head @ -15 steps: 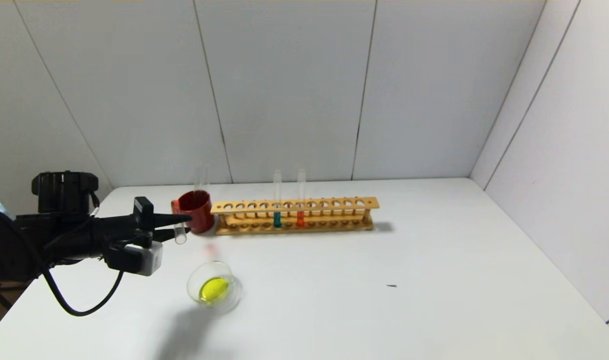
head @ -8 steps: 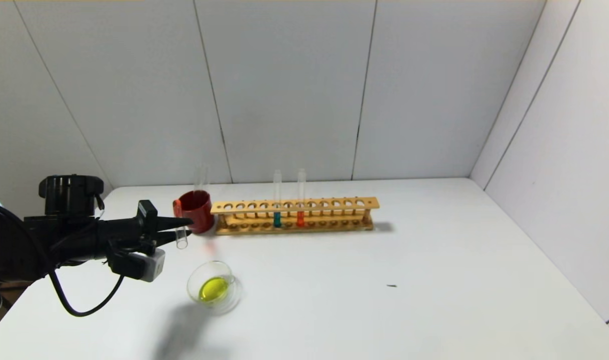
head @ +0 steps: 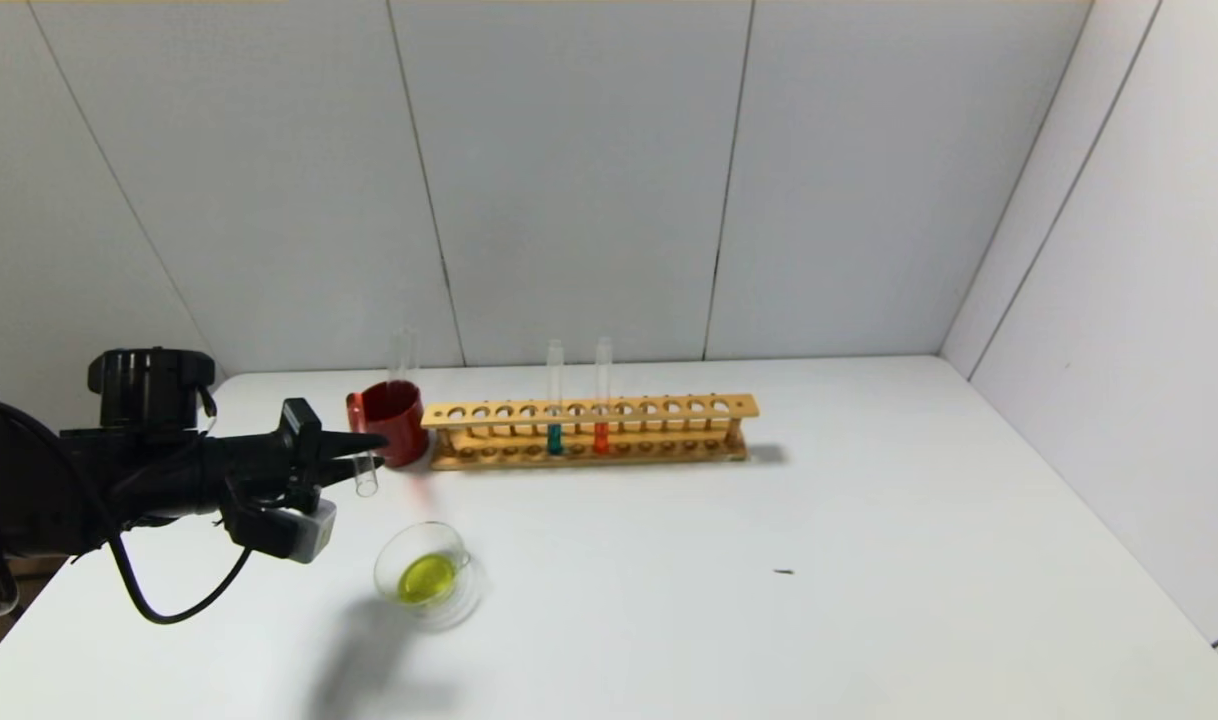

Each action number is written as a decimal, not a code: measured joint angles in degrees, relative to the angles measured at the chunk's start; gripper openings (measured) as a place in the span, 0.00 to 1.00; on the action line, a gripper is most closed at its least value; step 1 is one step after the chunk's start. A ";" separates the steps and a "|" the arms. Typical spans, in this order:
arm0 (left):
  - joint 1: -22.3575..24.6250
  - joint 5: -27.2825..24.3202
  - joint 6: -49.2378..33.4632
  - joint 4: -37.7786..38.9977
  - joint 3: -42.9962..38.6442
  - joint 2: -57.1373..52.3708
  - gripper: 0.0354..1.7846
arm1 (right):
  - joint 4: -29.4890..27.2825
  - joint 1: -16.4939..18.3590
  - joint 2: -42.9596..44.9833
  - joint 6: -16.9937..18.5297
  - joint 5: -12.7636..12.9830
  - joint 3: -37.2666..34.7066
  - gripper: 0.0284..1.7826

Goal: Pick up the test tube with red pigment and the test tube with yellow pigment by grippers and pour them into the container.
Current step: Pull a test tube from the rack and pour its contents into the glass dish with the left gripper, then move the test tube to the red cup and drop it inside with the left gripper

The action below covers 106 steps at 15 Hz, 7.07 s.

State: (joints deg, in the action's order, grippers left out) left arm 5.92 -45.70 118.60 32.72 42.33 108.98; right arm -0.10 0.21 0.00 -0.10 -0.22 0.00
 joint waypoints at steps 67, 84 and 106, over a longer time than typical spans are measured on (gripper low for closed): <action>-4.96 7.29 22.75 -0.12 0.26 -2.47 0.16 | 0.00 -0.05 0.00 0.00 -0.02 0.00 0.98; -6.03 8.87 26.69 -0.15 0.04 -4.44 0.16 | 0.00 0.00 0.00 0.02 0.00 0.00 0.98; -20.22 43.31 -82.77 8.73 0.48 -14.17 0.16 | 0.00 -0.02 0.00 0.00 0.00 0.00 0.98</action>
State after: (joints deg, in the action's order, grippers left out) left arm -14.30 -2.39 35.83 41.45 42.80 94.82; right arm -0.10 0.18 0.00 -0.10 -0.22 0.00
